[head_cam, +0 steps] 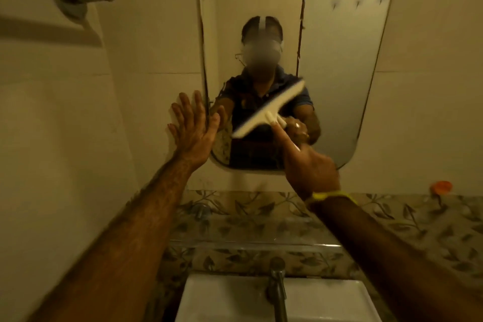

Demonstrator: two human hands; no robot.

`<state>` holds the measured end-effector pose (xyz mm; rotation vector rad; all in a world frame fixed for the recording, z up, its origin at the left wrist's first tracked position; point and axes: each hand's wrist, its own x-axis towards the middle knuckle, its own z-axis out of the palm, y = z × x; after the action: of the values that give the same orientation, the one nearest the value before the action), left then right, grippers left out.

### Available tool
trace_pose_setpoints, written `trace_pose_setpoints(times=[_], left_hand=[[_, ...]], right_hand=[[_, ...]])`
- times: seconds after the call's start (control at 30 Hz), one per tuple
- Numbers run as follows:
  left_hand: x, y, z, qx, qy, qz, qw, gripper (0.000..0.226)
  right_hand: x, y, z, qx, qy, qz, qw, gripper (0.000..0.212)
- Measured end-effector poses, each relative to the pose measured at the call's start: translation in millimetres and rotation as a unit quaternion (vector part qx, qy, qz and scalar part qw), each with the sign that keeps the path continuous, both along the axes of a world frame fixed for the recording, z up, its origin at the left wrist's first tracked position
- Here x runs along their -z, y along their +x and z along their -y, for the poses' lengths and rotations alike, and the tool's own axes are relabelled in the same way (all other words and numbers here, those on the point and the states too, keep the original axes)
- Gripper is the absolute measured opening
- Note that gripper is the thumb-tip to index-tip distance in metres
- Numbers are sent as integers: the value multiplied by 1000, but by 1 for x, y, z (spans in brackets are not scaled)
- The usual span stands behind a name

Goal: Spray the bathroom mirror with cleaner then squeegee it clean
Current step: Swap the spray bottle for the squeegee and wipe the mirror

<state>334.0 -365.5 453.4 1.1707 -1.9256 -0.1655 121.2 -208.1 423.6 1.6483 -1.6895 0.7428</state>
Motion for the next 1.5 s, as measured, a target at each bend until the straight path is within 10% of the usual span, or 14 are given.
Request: trace_pose_setpoints(times=[0.13, 0.33, 0.93, 1.5], left_hand=[[-5, 11, -7, 32, 17, 11, 999, 69], [-8, -10, -24, -29, 31, 24, 999, 86], [20, -13, -19, 15, 24, 47, 998, 89], [16, 11, -24, 66, 12, 37, 997, 74]], right_hand=[[54, -33, -40, 10, 68, -22, 997, 91], [-2, -27, -11, 56, -80, 114, 989, 64], [74, -6, -24, 30, -159, 359, 919, 63], [33, 10, 4, 58, -287, 563, 772, 49]])
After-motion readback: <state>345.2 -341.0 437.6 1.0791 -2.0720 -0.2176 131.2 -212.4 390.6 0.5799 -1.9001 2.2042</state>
